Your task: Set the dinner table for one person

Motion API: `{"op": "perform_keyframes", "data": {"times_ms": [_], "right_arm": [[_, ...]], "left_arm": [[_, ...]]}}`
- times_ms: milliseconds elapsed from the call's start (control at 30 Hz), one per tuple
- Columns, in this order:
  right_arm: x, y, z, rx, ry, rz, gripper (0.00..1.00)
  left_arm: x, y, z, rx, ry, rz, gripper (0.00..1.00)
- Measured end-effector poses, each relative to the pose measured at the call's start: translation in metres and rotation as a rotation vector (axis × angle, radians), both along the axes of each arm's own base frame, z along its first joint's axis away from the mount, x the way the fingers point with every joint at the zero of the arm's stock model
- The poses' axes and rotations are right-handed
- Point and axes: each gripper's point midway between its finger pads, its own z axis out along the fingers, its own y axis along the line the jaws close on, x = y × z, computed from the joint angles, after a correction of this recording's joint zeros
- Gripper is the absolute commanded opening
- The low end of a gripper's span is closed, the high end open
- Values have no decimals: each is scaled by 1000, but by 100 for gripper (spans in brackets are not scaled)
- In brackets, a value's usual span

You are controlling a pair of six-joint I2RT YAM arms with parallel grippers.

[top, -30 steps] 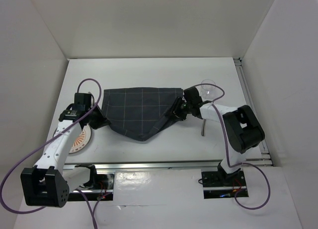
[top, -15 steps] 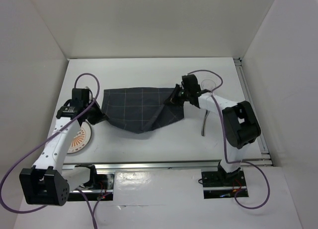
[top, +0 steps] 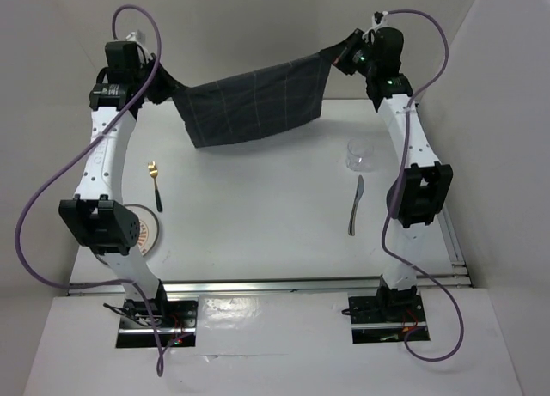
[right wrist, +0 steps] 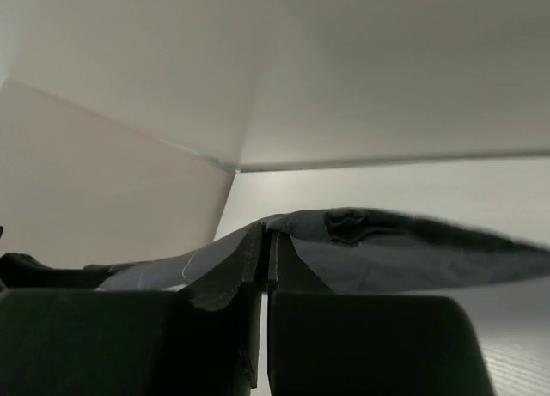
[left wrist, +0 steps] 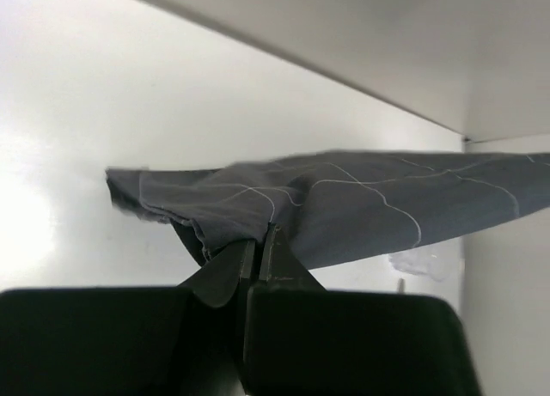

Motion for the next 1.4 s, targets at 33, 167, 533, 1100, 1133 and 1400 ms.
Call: {"op": "perform_keyframes", "data": {"times_ms": [33, 167, 533, 1100, 1133, 1400], "right_arm": [[-5, -1, 9, 0, -20, 3, 0], [-44, -1, -5, -23, 22, 18, 0], [-193, -9, -181, -162, 360, 80, 62], [-219, 8, -157, -414, 330, -50, 0], [-213, 17, -163, -426, 347, -35, 0], [-231, 36, -281, -567, 665, 79, 0]], "left_arm": [[0, -1, 8, -12, -23, -13, 0], [-18, 4, 13, -38, -60, -25, 0], [-140, -8, -180, -110, 334, -35, 26], [-152, 7, -164, 12, 393, -36, 0], [-150, 4, -173, 9, 418, -48, 0], [-190, -10, -273, -18, 731, -86, 0]]}}
